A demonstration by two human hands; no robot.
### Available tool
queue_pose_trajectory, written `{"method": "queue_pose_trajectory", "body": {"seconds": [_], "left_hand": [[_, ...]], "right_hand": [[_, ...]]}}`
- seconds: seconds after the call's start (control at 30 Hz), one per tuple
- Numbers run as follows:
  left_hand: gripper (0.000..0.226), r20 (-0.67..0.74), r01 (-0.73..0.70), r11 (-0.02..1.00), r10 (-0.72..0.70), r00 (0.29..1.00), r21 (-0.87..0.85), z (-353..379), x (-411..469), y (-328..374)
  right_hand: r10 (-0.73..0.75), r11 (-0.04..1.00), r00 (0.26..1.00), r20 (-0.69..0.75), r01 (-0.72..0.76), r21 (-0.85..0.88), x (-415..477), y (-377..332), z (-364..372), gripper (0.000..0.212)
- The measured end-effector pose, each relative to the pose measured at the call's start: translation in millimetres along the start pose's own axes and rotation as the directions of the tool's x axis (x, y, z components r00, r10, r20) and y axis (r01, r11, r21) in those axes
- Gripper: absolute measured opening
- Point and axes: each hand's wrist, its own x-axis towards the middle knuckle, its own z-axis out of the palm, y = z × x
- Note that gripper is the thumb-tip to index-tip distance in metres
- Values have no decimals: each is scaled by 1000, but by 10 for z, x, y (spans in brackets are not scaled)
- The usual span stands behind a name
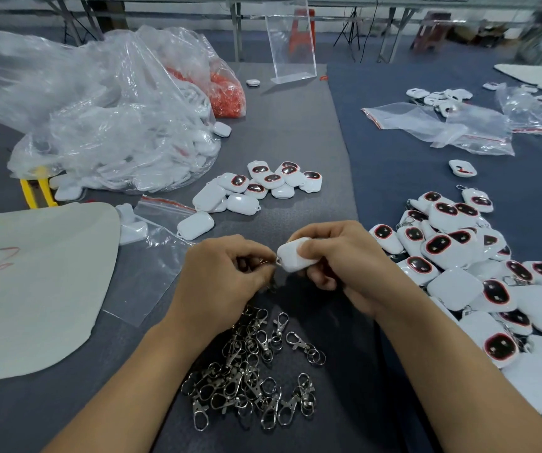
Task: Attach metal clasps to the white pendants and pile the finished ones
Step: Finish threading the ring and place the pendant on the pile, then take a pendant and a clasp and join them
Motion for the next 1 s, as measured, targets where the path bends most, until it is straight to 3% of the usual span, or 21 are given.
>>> {"method": "queue_pose_trajectory", "body": {"seconds": [0.13, 0.37, 0.5, 0.6, 0.7, 0.77, 0.83, 0.93, 1.0], "left_hand": [[33, -35, -43, 992, 40, 999, -117, 14, 2, 15], [15, -22, -56, 983, 53, 998, -173, 6, 1, 29], [7, 32, -18, 993, 22, 999, -118, 18, 0, 4], [8, 55, -68, 997, 66, 996, 31, 8, -2, -25], [8, 32, -118, 980, 114, 993, 161, -25, 13, -48], [1, -12, -78, 995, 79, 997, 70, -23, 23, -40], [9, -17, 29, 989, -32, 999, -148, -11, 37, -15], [6, 139, 225, 837, -178, 974, -500, 10, 42, 51], [9, 215, 293, 756, -204, 955, -585, 19, 29, 76]], "right_hand": [[72, 990, 996, 48, -77, 121, 8, -7, -57, 20], [49, 982, 995, 89, -64, 177, -17, -28, -82, 24], [-22, 991, 996, 87, 10, 135, -5, -28, -69, 21], [-67, 990, 996, 65, 58, 128, -1, 13, 1, 22], [-9, 976, 999, 42, 0, 218, 11, 47, 93, 26], [60, 940, 996, 71, -80, 331, 19, 38, 96, 32], [72, 909, 989, 128, -118, 400, 21, 18, 69, 36], [45, 894, 984, 172, -117, 433, -2, -4, 54, 28], [18, 891, 985, 173, -95, 444, -17, -8, 59, 24]]}}
